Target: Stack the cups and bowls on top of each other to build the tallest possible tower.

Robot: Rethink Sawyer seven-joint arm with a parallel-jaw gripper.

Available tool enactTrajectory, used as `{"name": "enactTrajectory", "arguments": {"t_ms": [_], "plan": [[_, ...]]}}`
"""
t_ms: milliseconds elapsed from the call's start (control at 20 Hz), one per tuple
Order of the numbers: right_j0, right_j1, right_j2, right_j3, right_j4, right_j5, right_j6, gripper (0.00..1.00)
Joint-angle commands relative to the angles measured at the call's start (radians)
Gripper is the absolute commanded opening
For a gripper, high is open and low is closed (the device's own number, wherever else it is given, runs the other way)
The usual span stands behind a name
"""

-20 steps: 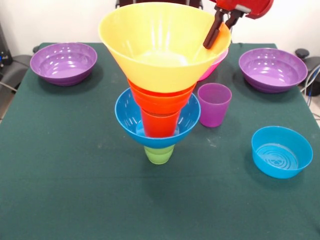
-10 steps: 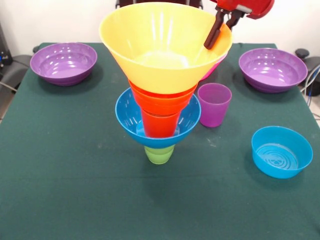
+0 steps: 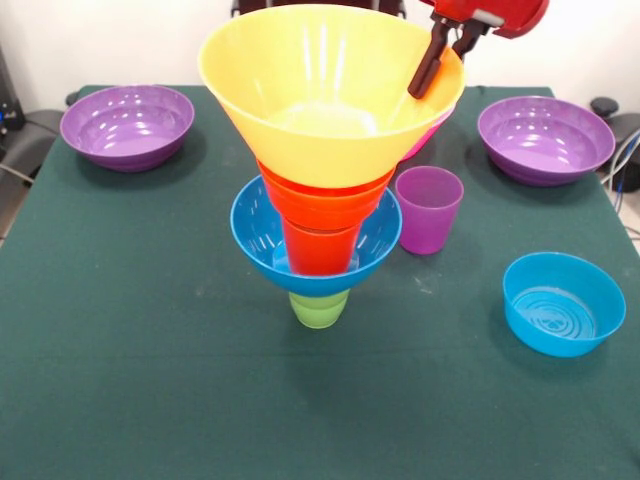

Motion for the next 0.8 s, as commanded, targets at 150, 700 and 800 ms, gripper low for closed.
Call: {"name": "enactTrajectory", "arguments": {"t_ms": [150, 700, 800], "plan": [[-0.015, 0.093, 0.120, 0.034, -0.030, 0.060, -0.021, 0.00], [-0.013, 0.093, 0.119, 0.035, -0.027, 0.072, -0.022, 1.00], [-0.015, 0.092, 0.122, 0.037, -0.025, 0.072, -0.025, 1.00]]}}
